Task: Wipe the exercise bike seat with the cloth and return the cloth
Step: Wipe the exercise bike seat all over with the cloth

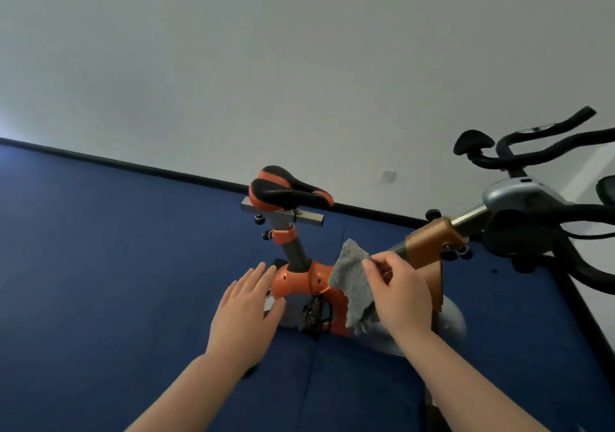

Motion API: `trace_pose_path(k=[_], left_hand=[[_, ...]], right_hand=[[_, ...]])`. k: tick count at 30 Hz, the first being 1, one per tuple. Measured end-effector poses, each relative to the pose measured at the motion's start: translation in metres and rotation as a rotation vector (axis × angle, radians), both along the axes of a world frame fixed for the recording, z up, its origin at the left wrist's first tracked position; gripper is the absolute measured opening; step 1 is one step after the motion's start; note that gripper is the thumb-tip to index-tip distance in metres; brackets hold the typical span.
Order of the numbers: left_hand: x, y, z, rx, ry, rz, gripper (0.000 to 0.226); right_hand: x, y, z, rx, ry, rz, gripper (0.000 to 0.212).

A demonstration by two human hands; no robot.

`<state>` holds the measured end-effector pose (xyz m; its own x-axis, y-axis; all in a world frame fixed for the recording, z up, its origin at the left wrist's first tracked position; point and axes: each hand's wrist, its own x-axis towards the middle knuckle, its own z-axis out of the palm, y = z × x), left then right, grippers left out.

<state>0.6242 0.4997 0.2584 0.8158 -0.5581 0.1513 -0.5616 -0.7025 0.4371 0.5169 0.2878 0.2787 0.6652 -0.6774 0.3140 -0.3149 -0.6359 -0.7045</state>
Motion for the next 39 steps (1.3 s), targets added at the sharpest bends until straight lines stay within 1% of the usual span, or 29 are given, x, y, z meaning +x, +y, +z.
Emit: trace_pose_path(k=[6, 14, 17, 22, 26, 29, 34, 39], left_hand=[[0.048, -0.011, -0.001, -0.026, 0.027, 0.031, 0.059], [0.143, -0.053, 0.000, -0.028, 0.025, 0.068, 0.060], [0.177, -0.070, 0.003, -0.064, 0.018, 0.081, 0.060], [0.218, -0.085, -0.002, -0.089, 0.048, 0.089, 0.060], [0.256, -0.084, -0.009, -0.085, 0.069, 0.079, 0.060], [0.291, -0.085, -0.014, -0.089, 0.086, 0.057, 0.059], [0.346, -0.083, -0.021, -0.059, 0.106, -0.072, 0.058], [0.405, -0.069, -0.033, -0.011, 0.138, -0.195, 0.059]], right_hand=[[0.061, -0.009, 0.002, -0.016, 0.048, 0.038, 0.014], [0.159, -0.043, -0.010, 0.012, -0.009, 0.053, 0.013], [0.193, -0.055, -0.012, 0.022, -0.027, 0.063, 0.009], [0.241, -0.065, -0.014, 0.100, -0.036, 0.078, 0.008], [0.275, -0.066, -0.016, 0.179, -0.079, 0.039, 0.009], [0.304, -0.063, -0.015, 0.194, -0.097, 0.000, 0.009], [0.350, -0.039, -0.017, 0.132, -0.082, -0.093, 0.012], [0.386, -0.001, -0.036, -0.042, 0.025, -0.086, 0.010]])
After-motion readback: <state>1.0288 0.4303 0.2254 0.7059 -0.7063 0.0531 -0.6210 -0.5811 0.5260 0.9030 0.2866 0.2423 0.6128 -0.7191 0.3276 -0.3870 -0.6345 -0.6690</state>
